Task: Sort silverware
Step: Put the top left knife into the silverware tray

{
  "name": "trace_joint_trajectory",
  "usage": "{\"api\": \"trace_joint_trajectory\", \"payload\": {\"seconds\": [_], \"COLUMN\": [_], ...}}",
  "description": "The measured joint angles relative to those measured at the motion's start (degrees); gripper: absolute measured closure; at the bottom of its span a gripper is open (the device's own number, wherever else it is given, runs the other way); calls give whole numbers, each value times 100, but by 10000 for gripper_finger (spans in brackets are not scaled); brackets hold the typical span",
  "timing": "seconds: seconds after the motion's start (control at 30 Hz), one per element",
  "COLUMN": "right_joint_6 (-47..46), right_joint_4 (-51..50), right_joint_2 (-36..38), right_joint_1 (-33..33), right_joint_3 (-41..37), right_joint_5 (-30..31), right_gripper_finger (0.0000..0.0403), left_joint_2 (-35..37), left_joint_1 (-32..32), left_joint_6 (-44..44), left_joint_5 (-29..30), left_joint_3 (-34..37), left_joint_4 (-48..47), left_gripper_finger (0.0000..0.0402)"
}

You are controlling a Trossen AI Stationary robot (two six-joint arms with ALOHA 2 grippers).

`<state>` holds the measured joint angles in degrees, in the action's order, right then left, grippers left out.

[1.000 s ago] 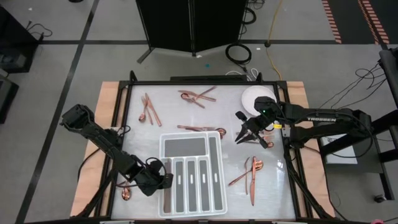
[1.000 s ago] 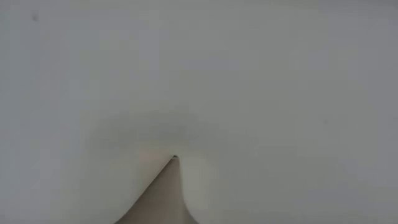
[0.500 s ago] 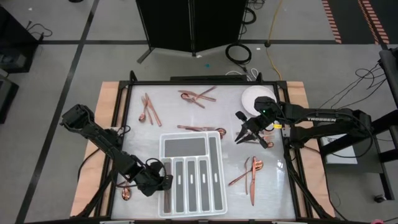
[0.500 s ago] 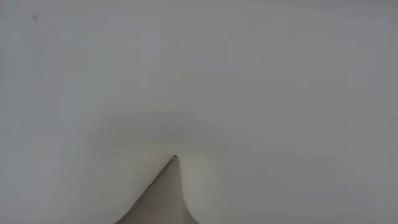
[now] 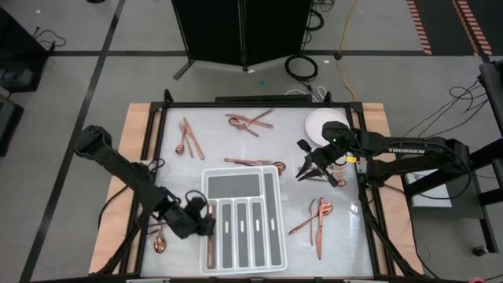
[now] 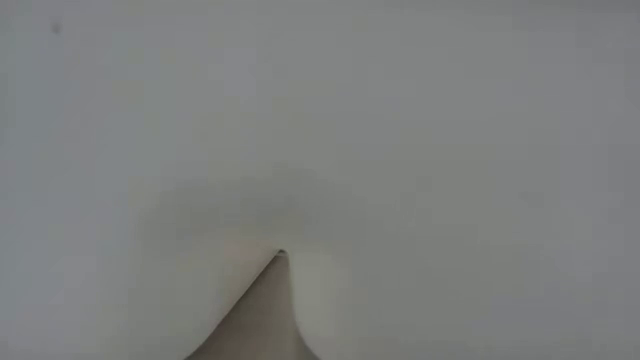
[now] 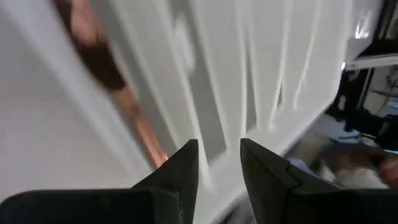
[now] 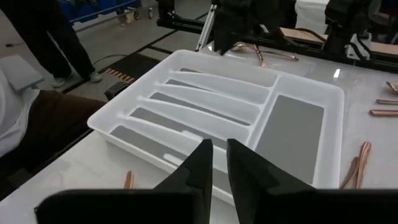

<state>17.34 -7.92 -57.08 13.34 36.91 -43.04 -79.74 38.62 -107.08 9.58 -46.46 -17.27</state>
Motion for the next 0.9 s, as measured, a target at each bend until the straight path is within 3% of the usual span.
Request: {"api": "trace_joint_trajectory", "payload": {"seconds": [0.17,0.37,0.53,0.7,0.8,0.9], "right_joint_6": [-1,-359,-631,-721,-625,-605], "right_joint_4": [124,349,272,175,184,391], "right_joint_2": [-9,-35,-102,-284,-559,-947], "right_joint_1": [0,9,7,9,50,157], "right_joint_3": [0,0,2,2,2,2], "right_joint_5": [541,1599,2457,2632,2666,2667], "right_gripper_finger": [365,365,365,365,365,365], "left_joint_2": [264,246,318,371,374,374], "left_joint_1": [-711,-2151,-3553,-4913,-5651,-6361], "left_joint_6": [2121,4846,6600,7883,8202,7865], "left_joint_5": [1133,1276,236,-739,-1046,-924], "left_joint_3": [0,0,0,-197,-500,-772], "left_joint_4": [-531,-475,-430,-501,-997,-2212], "left_gripper_finger": [281,281,281,281,281,281]}}
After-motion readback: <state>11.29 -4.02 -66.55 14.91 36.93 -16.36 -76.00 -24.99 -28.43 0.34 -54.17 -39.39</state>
